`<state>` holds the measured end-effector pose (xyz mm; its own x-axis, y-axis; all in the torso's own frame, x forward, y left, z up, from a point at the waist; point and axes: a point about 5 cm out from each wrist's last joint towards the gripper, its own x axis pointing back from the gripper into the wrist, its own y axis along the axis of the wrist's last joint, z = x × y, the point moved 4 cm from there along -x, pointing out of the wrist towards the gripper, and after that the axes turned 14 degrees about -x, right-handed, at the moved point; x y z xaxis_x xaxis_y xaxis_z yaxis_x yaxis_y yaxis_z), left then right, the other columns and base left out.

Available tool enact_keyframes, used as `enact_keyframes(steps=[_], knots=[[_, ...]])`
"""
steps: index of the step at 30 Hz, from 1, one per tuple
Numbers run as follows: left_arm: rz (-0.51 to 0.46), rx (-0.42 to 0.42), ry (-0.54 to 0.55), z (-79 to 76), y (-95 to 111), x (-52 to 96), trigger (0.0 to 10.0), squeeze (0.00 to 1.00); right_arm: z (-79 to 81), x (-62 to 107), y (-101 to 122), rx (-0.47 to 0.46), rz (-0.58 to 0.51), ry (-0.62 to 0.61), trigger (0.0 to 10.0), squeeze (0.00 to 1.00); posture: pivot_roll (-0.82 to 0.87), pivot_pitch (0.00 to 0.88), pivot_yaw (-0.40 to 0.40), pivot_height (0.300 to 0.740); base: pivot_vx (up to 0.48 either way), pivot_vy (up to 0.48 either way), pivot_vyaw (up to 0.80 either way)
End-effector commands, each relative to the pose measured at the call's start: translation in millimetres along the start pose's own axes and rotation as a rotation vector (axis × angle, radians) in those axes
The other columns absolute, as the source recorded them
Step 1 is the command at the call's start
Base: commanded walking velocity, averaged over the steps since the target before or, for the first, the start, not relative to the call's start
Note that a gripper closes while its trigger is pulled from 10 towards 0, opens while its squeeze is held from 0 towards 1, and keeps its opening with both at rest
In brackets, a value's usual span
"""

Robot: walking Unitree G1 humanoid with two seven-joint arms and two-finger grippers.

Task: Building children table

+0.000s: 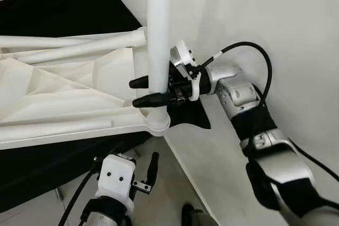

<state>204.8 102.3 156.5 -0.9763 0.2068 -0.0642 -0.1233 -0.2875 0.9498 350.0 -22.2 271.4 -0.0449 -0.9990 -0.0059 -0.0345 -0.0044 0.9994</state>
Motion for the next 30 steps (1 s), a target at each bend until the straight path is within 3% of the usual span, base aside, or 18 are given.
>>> enact_keyframes(steps=[1, 2, 3, 4, 5, 7, 8, 9, 11, 13, 18, 19, 20, 21, 23, 24, 28, 30], knots=[[0.009, 0.002, -0.009, -1.3, -0.4, 2.8, 10.0, 0.0, -11.2, 10.5, -30.8, -0.115, 0.009, -0.299, 0.0, 0.0, -0.03, 0.278, -0.064, 0.74, 0.0, 0.0, 0.0], [0.009, 0.002, -0.009, -1.3, -0.4, 2.8, 10.0, 0.0, -11.2, 10.5, -30.8, -0.115, 0.009, -0.299, 0.0, 0.0, -0.03, 0.278, -0.064, 0.74, 0.0, 0.0, 0.0], [0.008, 0.002, -0.009, -1.0, -0.3, 3.1, 10.0, 0.0, -9.6, 11.8, -39.4, -0.149, 0.004, -0.382, 0.0, 0.0, -0.03, 0.278, -0.065, 0.74, 0.0, 0.0, 0.0], [0.008, 0.0, -0.008, 0.0, -0.4, 3.1, 10.0, 0.0, -11.7, 20.1, -59.9, -0.185, -0.001, -0.708, 0.0, 0.0, -0.03, 0.281, -0.062, 0.74, 0.0, 0.0, 0.0], [0.008, 0.0, -0.008, 0.0, -0.4, 3.1, 10.0, 0.0, -11.7, 20.1, -59.9, -0.185, -0.001, -0.708, 0.0, 0.0, -0.03, 0.281, -0.062, 0.74, 0.0, 0.0, 0.0], [0.01, -0.002, -0.004, 2.3, -1.1, 2.2, 10.0, 0.0, 5.8, 25.3, -83.1, -0.225, 0.024, -0.959, 0.0, 0.0, -0.04, 0.283, -0.043, 0.74, 0.0, 0.0, 0.0], [0.01, -0.002, -0.004, 2.3, -1.1, 2.2, 10.0, 0.0, 5.8, 25.3, -83.1, -0.225, 0.024, -0.959, 0.0, 0.0, -0.04, 0.283, -0.043, 0.74, 0.0, 0.0, 0.0], [0.013, -0.007, 0.004, 3.6, -2.4, 1.3, 10.0, 0.0, 11.6, 12.6, -86.2, -0.219, 0.017, -0.977, 0.0, 0.0, -0.05, 0.262, -0.035, 0.74, 0.0, 0.0, 0.0], [0.013, -0.007, 0.004, 3.6, -2.4, 1.3, 10.0, 0.0, 11.6, 12.6, -86.2, -0.219, 0.017, -0.977, 0.0, 0.0, -0.05, 0.262, -0.035, 0.74, 0.0, 0.0, 0.0], [0.016, -0.012, 0.015, 4.8, -5.1, -1.4, 10.0, 0.0, 6.6, -21.8, -77.3, -0.173, -0.025, -0.876, 0.0, 0.0, -0.04, 0.241, -0.038, 0.74, 0.0, 0.0, 0.0], [0.014, -0.016, 0.023, 5.6, -6.4, -3.0, 10.0, 0.0, 6.3, -44.4, -59.9, -0.148, -0.054, -0.807, 0.0, 0.0, -0.05, 0.234, -0.04, 0.74, 0.0, 0.0, 0.0], [0.014, -0.016, 0.024, 5.9, -6.4, -2.9, 10.0, 0.0, 9.3, -47.8, -57.0, -0.146, -0.054, -0.783, 8.2, 0.0, -0.05, 0.235, -0.038, 0.74, 0.0, 0.0, 0.0], [0.013, -0.016, 0.025, 6.0, -6.2, -3.1, 10.0, 0.0, 11.6, -50.6, -53.9, -0.142, -0.06, -0.751, 10.0, 0.0, -0.05, 0.237, -0.038, 0.74, 0.0, 0.0, 0.0], [0.012, -0.015, 0.023, 6.0, -6.1, -3.3, 10.0, 0.0, 13.1, -50.8, -51.1, -0.127, -0.057, -0.75, 10.0, 0.0, -0.05, 0.238, -0.038, 0.74, 0.0, 0.0, 0.0], [0.011, -0.013, 0.02, 5.5, -5.7, -3.6, 10.0, 0.0, 18.6, -56.4, -44.0, -0.136, -0.075, -0.627, 10.0, 0.0, -0.05, 0.237, -0.036, 0.74, 0.0, 0.0, 0.0], [0.011, -0.012, 0.02, 5.2, -5.5, -3.7, 10.0, 0.0, 17.6, -55.5, -40.7, -0.136, -0.082, -0.605, 10.0, 1.0, -0.05, 0.238, -0.038, 0.74, 0.0, 0.0, 0.0], [0.012, -0.008, 0.021, 4.4, -5.2, -3.4, 10.0, 0.0, 20.4, -55.8, -19.2, -0.103, -0.123, -0.332, 10.0, 1.0, -0.04, 0.242, -0.042, 0.74, 0.0, 0.0, 0.0], [0.011, -0.007, 0.021, 4.2, -4.6, -3.3, 10.0, 0.0, 23.2, -51.4, -18.1, 0.011, -0.05, -0.193, 10.0, 1.0, -0.03, 0.244, -0.042, 0.74, 0.0, 0.0, 0.0]])
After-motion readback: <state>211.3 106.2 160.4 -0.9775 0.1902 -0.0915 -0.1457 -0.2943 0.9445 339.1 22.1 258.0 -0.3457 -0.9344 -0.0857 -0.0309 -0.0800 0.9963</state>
